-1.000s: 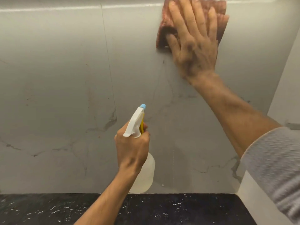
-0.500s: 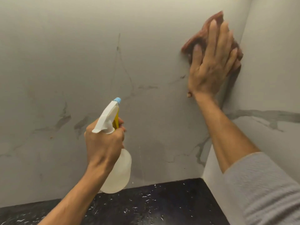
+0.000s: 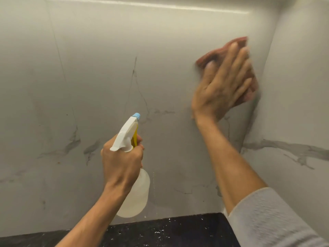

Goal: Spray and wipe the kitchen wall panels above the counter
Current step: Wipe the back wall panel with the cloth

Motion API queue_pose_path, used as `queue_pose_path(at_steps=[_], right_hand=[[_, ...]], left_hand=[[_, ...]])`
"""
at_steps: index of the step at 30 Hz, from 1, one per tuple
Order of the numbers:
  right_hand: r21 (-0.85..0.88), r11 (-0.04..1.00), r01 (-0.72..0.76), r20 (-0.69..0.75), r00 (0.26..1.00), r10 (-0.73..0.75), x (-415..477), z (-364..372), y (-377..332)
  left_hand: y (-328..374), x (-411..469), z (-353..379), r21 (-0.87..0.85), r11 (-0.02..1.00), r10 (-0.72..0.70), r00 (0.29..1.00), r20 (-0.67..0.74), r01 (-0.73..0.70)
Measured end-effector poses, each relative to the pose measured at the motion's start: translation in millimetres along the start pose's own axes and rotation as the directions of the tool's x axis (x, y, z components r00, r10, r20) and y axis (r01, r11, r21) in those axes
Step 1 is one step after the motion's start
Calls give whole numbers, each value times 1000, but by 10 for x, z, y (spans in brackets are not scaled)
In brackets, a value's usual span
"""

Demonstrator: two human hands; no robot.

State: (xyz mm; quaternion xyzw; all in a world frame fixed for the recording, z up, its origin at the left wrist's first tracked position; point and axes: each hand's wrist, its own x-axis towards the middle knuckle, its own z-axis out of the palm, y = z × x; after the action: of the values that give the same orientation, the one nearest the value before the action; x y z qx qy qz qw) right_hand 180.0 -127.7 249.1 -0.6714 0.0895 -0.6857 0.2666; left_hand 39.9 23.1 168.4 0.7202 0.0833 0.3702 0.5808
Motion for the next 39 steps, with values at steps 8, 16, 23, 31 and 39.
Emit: queue_pose_path(at_steps=[8,16,23,31,39], right_hand=[[89,868,489,79,865,-495,548,102,-163],[242,342,908,252,282,-926,-716,-311,275],[135,847,515,71,847,-526,-277,2,-207],[319,59,946,412,-82,-907,-2068,-598,1490],[291,417,861,357,306,-882,-1575,-359,1031]], left_hand=[[80,76,-98,-7,1000,27,999,-25,-28],[15,73,-87,75,995,69,994,-90,-63],[-46,138,-75,57,997,58,993,-106,-52],[-255,33,-75,48,998,54,995,-82,-50],[-437,-61,-4,-4,1000,-16,999,-34,16]])
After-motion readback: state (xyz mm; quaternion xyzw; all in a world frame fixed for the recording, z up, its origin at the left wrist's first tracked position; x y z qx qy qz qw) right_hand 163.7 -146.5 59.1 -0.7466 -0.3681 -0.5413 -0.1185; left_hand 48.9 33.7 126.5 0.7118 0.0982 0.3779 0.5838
